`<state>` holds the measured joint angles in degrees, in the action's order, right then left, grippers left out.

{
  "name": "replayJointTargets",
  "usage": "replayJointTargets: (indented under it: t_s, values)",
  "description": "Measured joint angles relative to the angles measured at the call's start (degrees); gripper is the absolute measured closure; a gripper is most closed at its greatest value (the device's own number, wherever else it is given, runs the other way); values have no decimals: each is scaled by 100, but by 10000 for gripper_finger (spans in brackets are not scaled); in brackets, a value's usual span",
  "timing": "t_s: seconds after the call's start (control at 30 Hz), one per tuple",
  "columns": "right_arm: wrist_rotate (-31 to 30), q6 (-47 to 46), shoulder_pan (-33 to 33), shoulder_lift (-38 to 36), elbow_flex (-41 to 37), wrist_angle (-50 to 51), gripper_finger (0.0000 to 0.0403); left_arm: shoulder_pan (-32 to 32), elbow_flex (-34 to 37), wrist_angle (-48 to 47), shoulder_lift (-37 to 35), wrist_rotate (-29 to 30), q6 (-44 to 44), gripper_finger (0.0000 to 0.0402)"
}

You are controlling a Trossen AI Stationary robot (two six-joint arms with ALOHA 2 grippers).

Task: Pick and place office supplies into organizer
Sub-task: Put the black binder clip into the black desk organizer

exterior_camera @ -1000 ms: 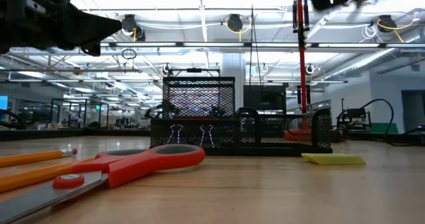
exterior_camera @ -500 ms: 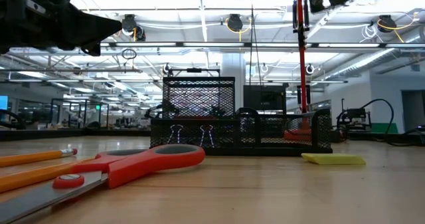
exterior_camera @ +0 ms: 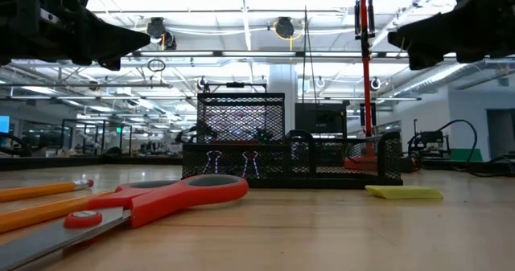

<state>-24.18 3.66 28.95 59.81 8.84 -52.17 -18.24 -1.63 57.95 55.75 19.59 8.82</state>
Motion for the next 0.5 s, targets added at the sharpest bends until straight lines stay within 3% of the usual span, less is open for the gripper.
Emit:
replayJointTargets:
  t_s: [0.27, 0.5]
  values:
    - [326, 6, 4, 333, 246, -54, 320, 0, 0, 14, -2, 4, 92, 396]
    - [374, 219, 2, 1278, 1419, 712, 323, 0, 0, 11, -2, 52, 116, 396]
